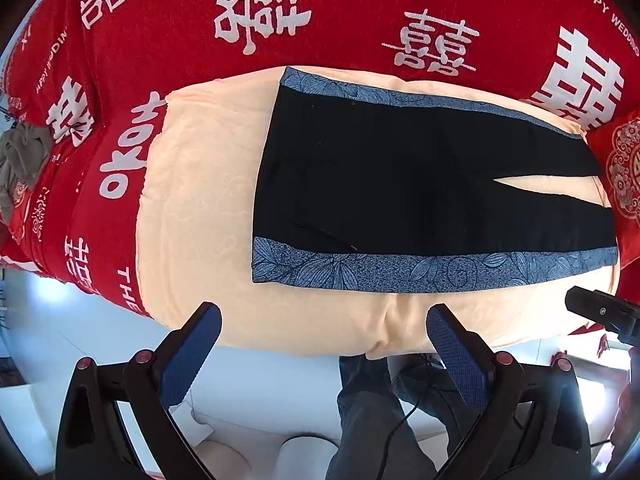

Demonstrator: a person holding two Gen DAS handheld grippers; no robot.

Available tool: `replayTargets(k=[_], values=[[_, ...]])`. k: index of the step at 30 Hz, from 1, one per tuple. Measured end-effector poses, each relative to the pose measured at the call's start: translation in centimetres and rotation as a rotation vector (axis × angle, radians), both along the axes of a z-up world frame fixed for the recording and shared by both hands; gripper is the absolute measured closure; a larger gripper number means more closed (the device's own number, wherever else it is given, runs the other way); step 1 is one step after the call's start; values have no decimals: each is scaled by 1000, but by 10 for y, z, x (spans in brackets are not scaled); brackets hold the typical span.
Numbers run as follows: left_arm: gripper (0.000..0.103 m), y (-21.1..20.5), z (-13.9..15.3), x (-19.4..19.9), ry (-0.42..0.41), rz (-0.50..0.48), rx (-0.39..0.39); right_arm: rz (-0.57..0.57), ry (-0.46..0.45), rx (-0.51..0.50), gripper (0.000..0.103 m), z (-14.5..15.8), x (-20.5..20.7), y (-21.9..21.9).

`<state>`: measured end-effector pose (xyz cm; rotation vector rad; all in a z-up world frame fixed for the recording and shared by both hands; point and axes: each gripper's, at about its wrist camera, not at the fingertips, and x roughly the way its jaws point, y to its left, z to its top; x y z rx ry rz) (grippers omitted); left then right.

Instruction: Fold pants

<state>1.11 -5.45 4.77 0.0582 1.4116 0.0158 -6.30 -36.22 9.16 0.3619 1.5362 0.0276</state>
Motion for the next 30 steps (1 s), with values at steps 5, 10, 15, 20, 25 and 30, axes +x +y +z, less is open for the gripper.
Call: replayTargets(k=[5, 10, 15, 20, 25, 30], values=[[0, 4, -10, 5, 30, -5, -14, -9, 24, -10, 0, -5, 3, 4], [0, 6, -15, 8, 42, -9, -21, -6, 31, -13, 0, -8, 5, 10], [0, 6, -19, 10, 60, -9, -32, -8, 41, -22, 0, -9, 8, 14], [0, 7, -23, 13, 71, -4, -40, -14, 42, -25, 0, -11, 11, 14], [0, 5, -26, 13, 75, -12, -43, -21, 42, -28, 0, -11, 12, 13], [0, 6, -28, 14, 81, -7, -47, -32, 46, -30, 0, -13, 11, 11]])
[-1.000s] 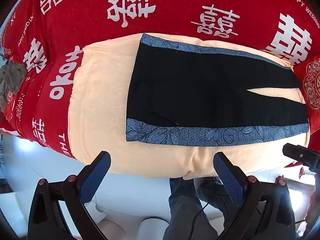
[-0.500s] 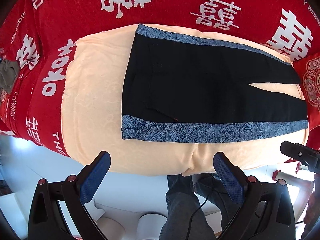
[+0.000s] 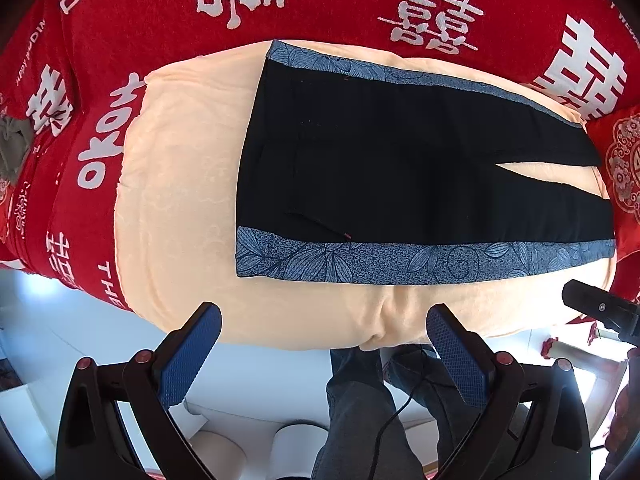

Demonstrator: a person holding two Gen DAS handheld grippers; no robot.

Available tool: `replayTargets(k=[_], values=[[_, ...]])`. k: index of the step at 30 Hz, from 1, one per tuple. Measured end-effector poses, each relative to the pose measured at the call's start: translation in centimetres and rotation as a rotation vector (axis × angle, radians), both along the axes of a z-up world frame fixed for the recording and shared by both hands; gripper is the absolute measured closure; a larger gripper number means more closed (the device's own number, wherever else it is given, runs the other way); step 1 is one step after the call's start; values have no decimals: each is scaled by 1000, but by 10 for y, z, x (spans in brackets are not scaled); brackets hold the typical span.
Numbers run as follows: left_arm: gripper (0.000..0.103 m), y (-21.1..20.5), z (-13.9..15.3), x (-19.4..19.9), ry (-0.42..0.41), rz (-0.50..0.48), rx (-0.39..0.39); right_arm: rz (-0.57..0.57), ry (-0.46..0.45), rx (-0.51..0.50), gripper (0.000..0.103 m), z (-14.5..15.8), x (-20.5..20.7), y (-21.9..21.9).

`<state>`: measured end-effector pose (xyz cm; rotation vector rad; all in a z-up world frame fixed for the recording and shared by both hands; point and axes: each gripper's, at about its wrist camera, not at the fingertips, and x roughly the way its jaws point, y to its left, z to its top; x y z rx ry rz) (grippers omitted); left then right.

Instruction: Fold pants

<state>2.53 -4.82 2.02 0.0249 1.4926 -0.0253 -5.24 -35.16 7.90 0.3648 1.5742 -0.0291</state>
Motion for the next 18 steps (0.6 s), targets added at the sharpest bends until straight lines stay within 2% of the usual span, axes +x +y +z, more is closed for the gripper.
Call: replayTargets(k=[11, 18], values=[[0, 3, -14, 1, 13, 10, 5, -28, 8, 5, 0, -7, -7, -6], [0, 13, -33, 4, 21, 52, -19, -77, 6, 99, 0, -29, -9, -12]])
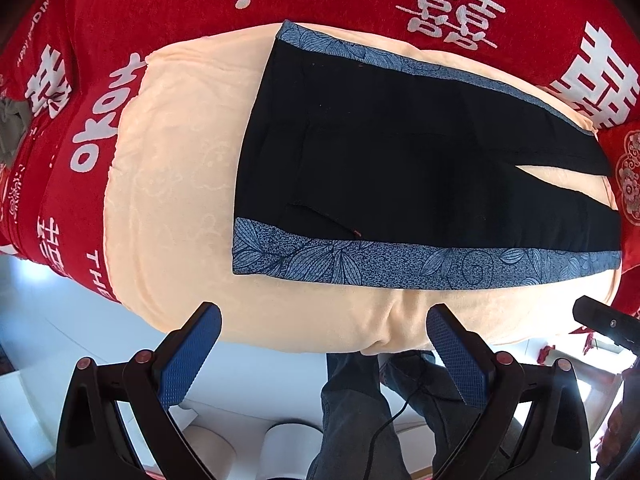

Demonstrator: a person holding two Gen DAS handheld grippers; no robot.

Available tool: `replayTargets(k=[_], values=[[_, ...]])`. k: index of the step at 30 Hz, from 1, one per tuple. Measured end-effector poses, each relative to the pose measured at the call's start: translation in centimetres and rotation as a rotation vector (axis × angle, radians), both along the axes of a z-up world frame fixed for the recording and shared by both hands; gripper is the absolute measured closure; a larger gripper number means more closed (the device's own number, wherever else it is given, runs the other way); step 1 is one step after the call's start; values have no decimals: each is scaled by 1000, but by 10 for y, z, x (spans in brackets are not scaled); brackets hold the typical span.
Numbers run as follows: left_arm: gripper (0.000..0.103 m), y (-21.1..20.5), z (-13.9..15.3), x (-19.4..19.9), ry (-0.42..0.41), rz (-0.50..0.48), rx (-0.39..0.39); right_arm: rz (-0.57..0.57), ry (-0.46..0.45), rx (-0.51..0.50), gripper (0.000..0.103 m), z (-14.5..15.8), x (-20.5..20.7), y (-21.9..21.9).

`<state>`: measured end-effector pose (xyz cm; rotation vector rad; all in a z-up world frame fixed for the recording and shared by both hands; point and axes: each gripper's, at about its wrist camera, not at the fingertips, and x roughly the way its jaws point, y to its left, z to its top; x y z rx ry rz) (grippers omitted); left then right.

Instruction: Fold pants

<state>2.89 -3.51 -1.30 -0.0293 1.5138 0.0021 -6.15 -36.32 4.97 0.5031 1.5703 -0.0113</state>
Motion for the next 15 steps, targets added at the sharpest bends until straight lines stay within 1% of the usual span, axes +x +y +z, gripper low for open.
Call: replayTargets(k=[2, 6, 10, 11, 13, 14, 15], values=[[0, 5, -9, 2, -2, 21, -14, -24, -9, 48, 0, -12, 0, -2], [0, 13, -40, 5, 15, 56, -22, -71, -11, 155, 0, -41, 0, -2], [0, 23, -76, 6, 22, 96, -67, -114, -22, 310, 0, -83, -1, -1], [0, 25, -84, 5, 24, 104, -78, -123, -25, 349, 0, -98, -2, 0], [0, 29, -100, 2, 20, 121, -111, -132, -23, 401, 8, -122, -4, 1], [0, 31, -106, 1, 22, 129, -127, -137, -15, 414, 20, -134, -6, 1], [0, 32, -112, -1, 21, 136, -145, -145, -5, 426, 26, -145, -8, 0]])
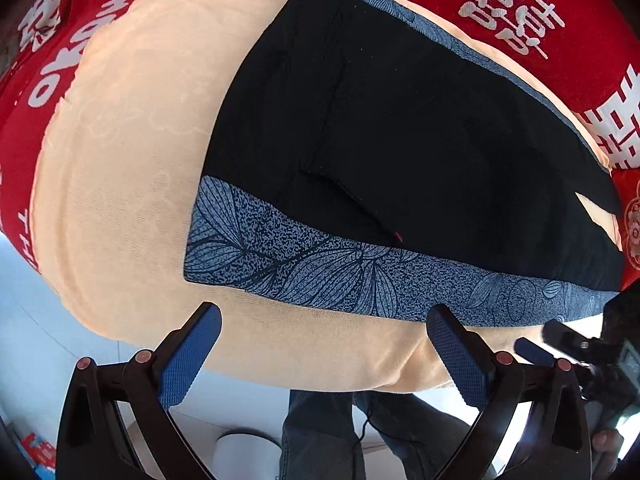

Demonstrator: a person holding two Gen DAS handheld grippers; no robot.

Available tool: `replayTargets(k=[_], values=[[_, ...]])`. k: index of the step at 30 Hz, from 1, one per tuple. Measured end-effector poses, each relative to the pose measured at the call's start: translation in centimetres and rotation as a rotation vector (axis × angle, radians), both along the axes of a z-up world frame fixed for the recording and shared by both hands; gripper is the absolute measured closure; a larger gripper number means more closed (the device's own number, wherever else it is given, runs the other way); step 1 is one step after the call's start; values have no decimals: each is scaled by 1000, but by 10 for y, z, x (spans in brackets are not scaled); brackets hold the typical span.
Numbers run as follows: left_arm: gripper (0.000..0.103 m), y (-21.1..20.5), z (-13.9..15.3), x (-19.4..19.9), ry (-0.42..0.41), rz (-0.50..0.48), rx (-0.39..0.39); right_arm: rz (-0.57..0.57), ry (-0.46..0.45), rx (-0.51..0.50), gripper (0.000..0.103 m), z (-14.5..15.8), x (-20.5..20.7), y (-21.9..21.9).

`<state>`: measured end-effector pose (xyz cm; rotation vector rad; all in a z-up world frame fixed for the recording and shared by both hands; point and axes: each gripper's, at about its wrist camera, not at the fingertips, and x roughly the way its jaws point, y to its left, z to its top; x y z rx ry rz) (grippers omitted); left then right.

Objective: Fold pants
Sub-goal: 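Grasp the patterned cuff edge with the right gripper while the left gripper grasps the other cuff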

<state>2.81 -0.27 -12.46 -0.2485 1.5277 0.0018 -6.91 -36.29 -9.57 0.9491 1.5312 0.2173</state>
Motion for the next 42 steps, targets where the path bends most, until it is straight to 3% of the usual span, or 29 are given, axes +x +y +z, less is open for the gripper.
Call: replayTargets(k=[4, 10, 11, 13, 14, 15, 23, 24, 26, 28, 30, 32, 37, 42], values=[[0, 5, -14, -8, -19, 26, -61, -49, -28, 94, 26, -30, -6, -2], [0, 8, -24, -11, -19, 52, -129, -138, -65, 244, 29, -43, -7, 0], [0, 8, -25, -11, -20, 54, -132, -161, -59, 270, 36, -46, -6, 2], [0, 8, -27, -12, -19, 66, -150, -201, -50, 306, 60, -52, -1, 7], [0, 8, -28, -12, -15, 77, -165, -213, -44, 309, 81, -54, 2, 10], [0, 9, -28, -12, -11, 91, -185, -222, -50, 315, 94, -53, 6, 12], [2, 21, -29, 9, -45, 248, -347, -116, -210, 363, 94, 6, 29, 28], [7, 22, -32, 13, -44, 266, -346, -102, -214, 358, 94, 9, 30, 29], [27, 25, -41, 18, -24, 292, -325, -77, -196, 321, 93, 8, 32, 27], [33, 27, -46, 17, -12, 309, -326, -81, -146, 284, 88, 0, 28, 18], [33, 28, -44, 15, -20, 289, -333, -103, -107, 229, 60, -5, 14, 1], [36, 26, -42, 15, -20, 239, -307, -137, -89, 186, 46, -7, 0, -17], [36, 22, -43, 16, -13, 202, -291, -233, -75, 119, 47, -20, -27, -65], [35, 16, -43, 18, -11, 175, -257, -327, -123, 240, 47, -30, -27, -81]])
